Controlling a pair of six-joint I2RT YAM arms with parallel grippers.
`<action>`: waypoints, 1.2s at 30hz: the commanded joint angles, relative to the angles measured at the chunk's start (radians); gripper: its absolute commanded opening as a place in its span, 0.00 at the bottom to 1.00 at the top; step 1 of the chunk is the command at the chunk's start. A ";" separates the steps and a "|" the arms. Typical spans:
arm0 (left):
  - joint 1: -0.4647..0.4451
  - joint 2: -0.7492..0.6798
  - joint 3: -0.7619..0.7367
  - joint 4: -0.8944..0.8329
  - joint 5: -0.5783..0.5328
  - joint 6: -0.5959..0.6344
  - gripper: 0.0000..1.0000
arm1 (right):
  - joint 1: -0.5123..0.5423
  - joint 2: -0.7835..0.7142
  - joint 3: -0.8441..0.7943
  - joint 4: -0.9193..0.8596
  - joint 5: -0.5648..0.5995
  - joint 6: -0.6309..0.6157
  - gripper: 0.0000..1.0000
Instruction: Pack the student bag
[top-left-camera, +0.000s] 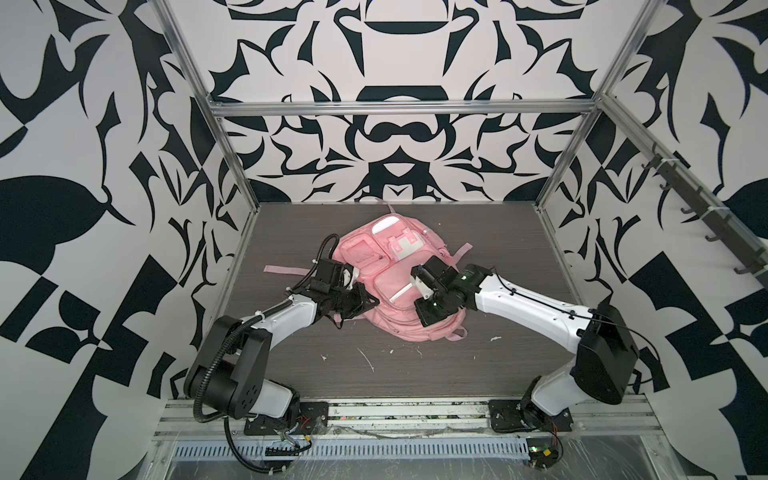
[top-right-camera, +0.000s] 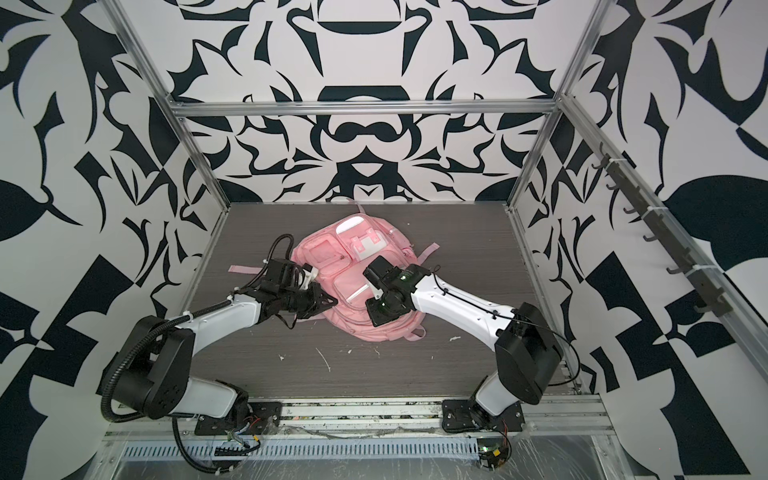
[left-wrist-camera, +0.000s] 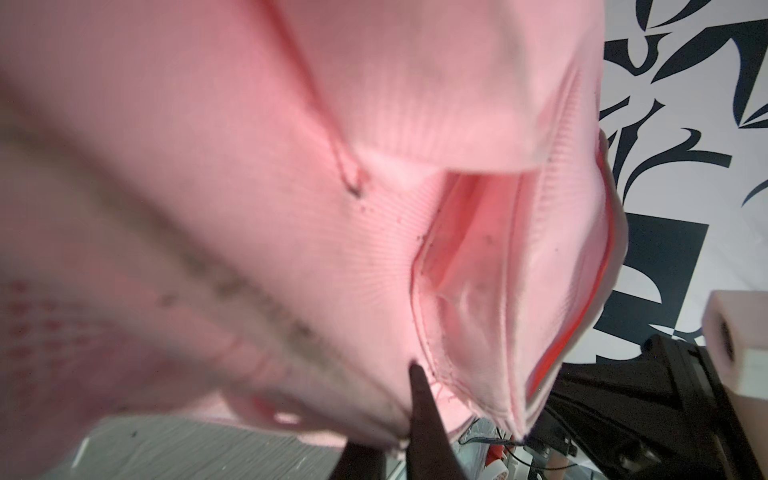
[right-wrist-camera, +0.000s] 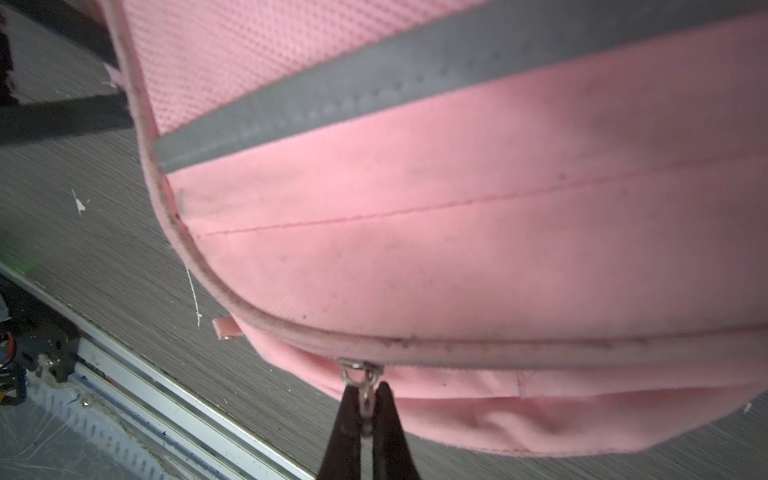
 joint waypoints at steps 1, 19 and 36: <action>0.067 -0.011 0.031 -0.144 -0.161 0.129 0.00 | -0.041 -0.031 0.039 -0.227 0.094 -0.058 0.00; 0.094 -0.152 0.103 -0.345 -0.186 0.136 0.97 | 0.097 0.131 0.269 -0.096 -0.009 0.006 0.00; -0.046 -0.359 -0.117 -0.242 -0.166 -0.159 0.98 | 0.145 0.240 0.392 0.050 -0.150 0.052 0.00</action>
